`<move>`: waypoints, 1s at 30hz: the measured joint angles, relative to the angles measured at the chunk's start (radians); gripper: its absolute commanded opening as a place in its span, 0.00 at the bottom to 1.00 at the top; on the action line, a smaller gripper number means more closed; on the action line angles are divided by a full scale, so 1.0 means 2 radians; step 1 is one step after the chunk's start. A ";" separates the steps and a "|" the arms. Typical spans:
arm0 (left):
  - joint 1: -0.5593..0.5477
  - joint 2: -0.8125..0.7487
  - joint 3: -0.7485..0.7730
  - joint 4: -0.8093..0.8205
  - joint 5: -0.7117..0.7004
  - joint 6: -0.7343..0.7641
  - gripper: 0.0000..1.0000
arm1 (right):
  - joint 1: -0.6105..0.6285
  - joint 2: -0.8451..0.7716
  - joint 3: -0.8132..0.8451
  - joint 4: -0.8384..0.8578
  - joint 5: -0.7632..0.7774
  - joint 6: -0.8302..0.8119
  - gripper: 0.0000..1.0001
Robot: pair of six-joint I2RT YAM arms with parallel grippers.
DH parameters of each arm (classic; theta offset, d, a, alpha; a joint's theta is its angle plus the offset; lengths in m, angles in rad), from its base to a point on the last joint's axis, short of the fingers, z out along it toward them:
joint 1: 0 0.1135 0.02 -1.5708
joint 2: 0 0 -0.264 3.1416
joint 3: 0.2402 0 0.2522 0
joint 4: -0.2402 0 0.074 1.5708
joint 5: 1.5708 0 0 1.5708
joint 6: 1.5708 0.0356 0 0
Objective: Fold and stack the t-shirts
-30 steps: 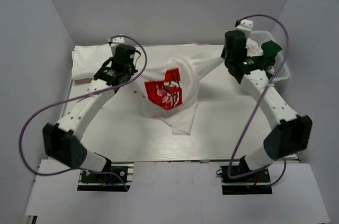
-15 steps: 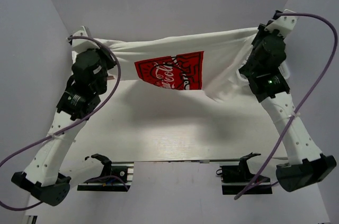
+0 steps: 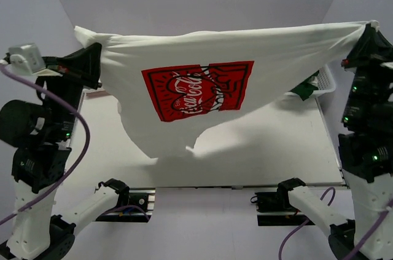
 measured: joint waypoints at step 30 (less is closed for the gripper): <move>0.042 0.599 0.045 -0.037 -0.091 -0.025 1.00 | -0.029 0.427 -0.075 -0.116 0.042 0.137 0.49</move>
